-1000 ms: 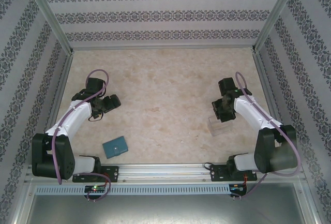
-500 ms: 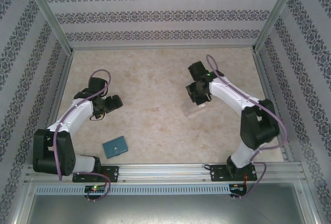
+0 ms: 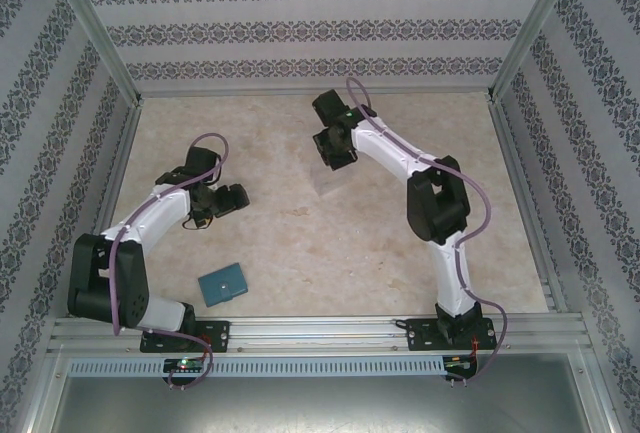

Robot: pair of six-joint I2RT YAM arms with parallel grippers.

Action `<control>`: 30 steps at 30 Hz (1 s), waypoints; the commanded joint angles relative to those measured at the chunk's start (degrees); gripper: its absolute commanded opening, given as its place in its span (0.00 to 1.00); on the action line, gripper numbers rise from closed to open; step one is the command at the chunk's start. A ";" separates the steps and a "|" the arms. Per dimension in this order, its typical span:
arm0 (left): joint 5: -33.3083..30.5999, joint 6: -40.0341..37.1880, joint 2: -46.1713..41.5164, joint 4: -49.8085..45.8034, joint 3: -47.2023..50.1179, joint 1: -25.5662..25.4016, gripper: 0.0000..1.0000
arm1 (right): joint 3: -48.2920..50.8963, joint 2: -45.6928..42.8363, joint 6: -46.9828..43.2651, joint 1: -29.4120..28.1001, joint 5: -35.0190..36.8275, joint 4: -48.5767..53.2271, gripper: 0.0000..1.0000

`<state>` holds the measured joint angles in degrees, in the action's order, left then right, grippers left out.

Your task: Take the credit cards out of the card holder

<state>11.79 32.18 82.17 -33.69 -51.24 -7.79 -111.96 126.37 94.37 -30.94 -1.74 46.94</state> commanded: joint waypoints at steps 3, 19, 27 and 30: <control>0.37 -0.46 1.84 0.93 -1.23 -1.45 0.89 | -6.25 6.05 1.49 -0.89 1.72 3.30 0.00; 0.27 -1.40 4.34 -0.92 -3.80 -3.33 0.90 | -7.56 8.31 0.35 -1.32 0.51 -0.49 0.18; -0.73 -1.10 4.62 -1.80 -5.01 -4.99 0.90 | -7.92 4.75 -8.11 -1.41 3.13 -1.39 0.37; -1.14 -1.02 4.65 -1.99 -5.33 -5.15 0.91 | -7.16 2.63 -15.13 -1.41 3.47 -1.08 0.38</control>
<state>11.73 31.92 86.56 -33.91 -55.05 -12.27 -118.56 133.25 87.20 -31.77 -0.49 45.39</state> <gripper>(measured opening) 0.905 0.379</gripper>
